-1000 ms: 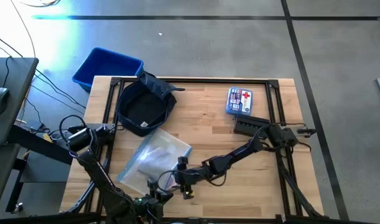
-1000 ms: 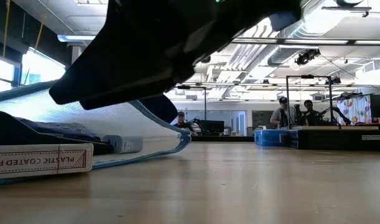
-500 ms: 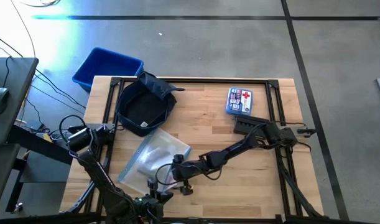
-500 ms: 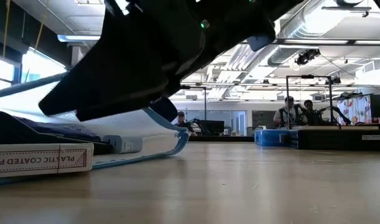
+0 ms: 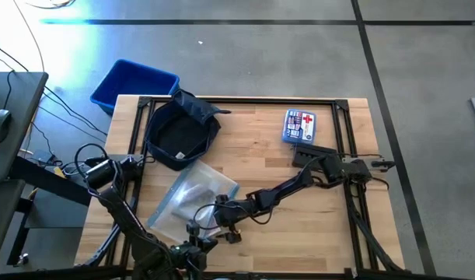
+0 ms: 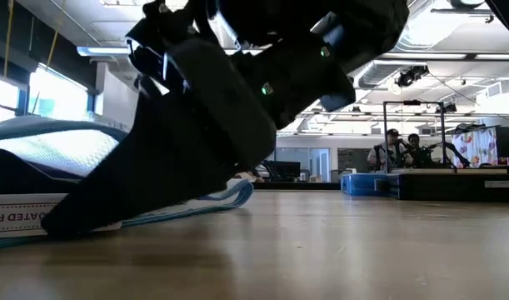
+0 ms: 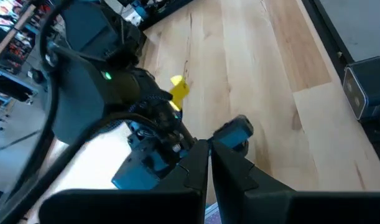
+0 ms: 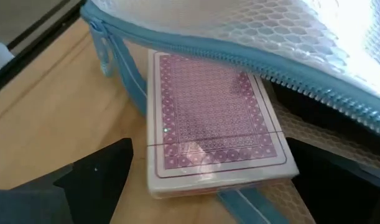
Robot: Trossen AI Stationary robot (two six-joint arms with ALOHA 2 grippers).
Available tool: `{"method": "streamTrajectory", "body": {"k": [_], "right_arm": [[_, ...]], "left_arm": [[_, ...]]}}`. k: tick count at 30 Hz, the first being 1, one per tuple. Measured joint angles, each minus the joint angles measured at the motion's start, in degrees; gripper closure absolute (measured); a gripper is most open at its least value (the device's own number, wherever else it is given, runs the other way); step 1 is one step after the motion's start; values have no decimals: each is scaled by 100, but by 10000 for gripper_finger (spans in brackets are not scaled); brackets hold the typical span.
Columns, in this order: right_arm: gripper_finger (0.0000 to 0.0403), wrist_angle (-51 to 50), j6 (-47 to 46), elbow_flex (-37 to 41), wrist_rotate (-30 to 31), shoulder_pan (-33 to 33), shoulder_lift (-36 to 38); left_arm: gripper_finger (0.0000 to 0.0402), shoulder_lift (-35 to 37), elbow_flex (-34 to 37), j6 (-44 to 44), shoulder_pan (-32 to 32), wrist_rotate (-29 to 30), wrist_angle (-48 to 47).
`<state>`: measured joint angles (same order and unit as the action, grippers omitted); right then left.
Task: Unpack backpack
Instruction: Put the red game card into the transparent zip bag
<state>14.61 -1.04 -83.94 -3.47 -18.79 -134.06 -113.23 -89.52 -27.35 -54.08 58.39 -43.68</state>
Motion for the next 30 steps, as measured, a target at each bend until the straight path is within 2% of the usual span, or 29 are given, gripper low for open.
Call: {"method": "streamTrajectory", "body": {"k": [4, 10, 18, 22, 27, 30], "right_arm": [[29, 32, 0, 0, 197, -2, -19], [118, 90, -186, 0, 223, 1, -19], [119, 49, -355, 0, 50, 0, 7], [119, -406, -455, 0, -173, 0, 245], [119, -428, -452, 0, -102, -21, 560], [119, -285, -586, -2, 367, -54, 599]], "left_arm": [[402, 0, 0, -33, 9, -98, 1], [402, 0, 0, -46, -23, -116, 2], [402, 0, 0, -61, -33, -117, 3], [402, 0, 0, -90, -36, -116, -1], [402, 0, 0, -90, -35, -93, -5], [402, 0, 0, -90, -35, -85, 0]]}}
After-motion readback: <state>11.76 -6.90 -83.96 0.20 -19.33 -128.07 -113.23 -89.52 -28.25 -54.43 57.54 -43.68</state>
